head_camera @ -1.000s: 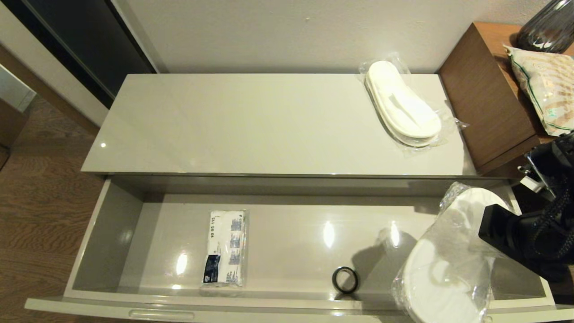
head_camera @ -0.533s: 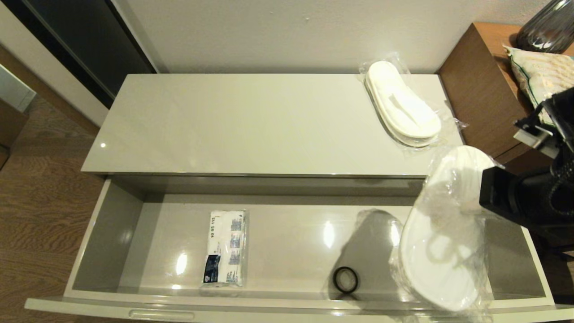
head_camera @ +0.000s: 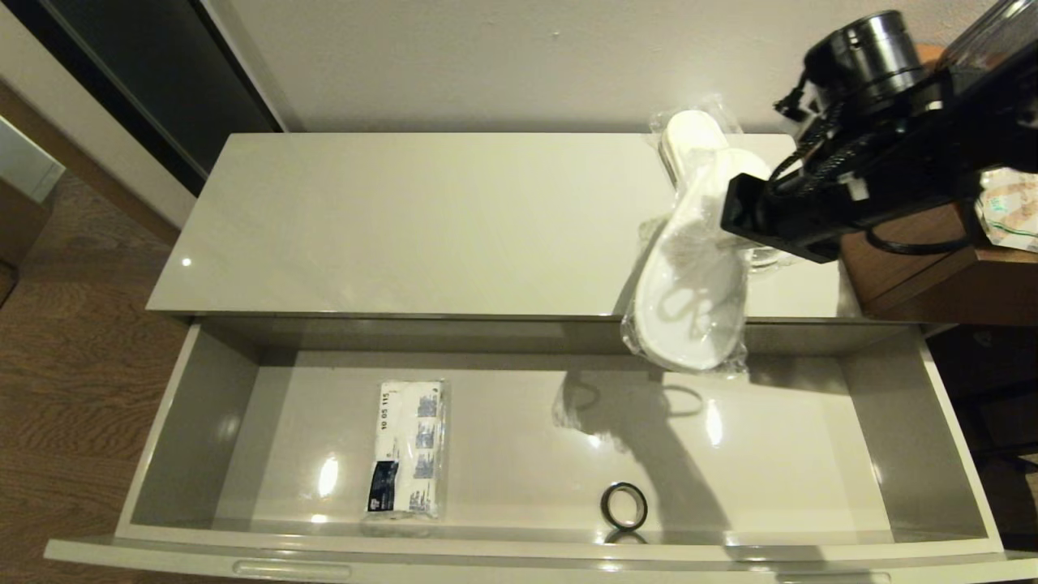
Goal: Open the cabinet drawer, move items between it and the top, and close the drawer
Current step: Place the disposable slippers on the table
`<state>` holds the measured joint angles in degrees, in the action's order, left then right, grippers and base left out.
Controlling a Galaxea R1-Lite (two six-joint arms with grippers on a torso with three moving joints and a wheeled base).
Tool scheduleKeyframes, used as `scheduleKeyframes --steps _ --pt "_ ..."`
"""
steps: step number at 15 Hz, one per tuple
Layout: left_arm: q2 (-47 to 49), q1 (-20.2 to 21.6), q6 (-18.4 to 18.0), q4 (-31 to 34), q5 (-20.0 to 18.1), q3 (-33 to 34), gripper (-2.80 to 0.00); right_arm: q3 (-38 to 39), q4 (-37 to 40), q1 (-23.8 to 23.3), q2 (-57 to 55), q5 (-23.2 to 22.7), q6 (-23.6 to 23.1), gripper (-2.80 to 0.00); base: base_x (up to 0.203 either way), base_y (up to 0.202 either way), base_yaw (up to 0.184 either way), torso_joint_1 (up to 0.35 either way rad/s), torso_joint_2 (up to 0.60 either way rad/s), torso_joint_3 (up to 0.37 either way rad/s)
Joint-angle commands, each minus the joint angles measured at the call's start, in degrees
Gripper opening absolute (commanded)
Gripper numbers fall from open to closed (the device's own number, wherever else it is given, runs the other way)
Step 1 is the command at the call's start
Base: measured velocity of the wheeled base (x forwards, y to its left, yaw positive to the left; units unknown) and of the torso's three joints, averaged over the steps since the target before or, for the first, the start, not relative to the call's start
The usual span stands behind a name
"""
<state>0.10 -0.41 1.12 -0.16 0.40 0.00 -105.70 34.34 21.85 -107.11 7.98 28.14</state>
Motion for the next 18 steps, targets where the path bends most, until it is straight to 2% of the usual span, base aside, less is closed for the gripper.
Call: scheduleKeyframes --steps 1,3,6,9,15,18 --pt "-0.01 -0.02 0.03 -0.02 0.04 0.0 -2.8 -5.27 -3.45 -0.18 -12.74 0.63 -4.04 -2.8 0.0 0.0 0.0 0.0 0.0 0.0" --pt "-0.01 -0.02 0.03 -0.02 0.04 0.0 -2.8 -5.75 -11.51 -0.41 -17.0 5.09 -5.51 -2.8 0.0 0.0 0.0 0.0 0.0 0.0" --pt "-0.01 -0.02 0.03 0.0 0.04 0.0 -2.8 -5.84 -18.79 -2.84 -17.51 8.98 -6.73 -2.8 0.0 0.0 0.0 0.0 0.0 0.0" --pt "-0.01 -0.02 0.03 -0.02 0.04 0.0 -2.8 -5.83 -22.14 -3.55 -16.64 13.82 -8.46 -2.8 0.0 0.0 0.0 0.0 0.0 0.0" --pt "-0.01 -0.02 0.03 -0.02 0.04 0.0 -2.8 -5.68 -23.96 -3.56 -15.69 18.59 -10.85 -2.8 0.0 0.0 0.0 0.0 0.0 0.0" --pt "-0.01 -0.02 0.03 -0.02 0.04 0.0 -2.8 -5.4 -23.78 -3.45 -14.2 18.45 -10.74 -2.8 0.0 0.0 0.0 0.0 0.0 0.0"
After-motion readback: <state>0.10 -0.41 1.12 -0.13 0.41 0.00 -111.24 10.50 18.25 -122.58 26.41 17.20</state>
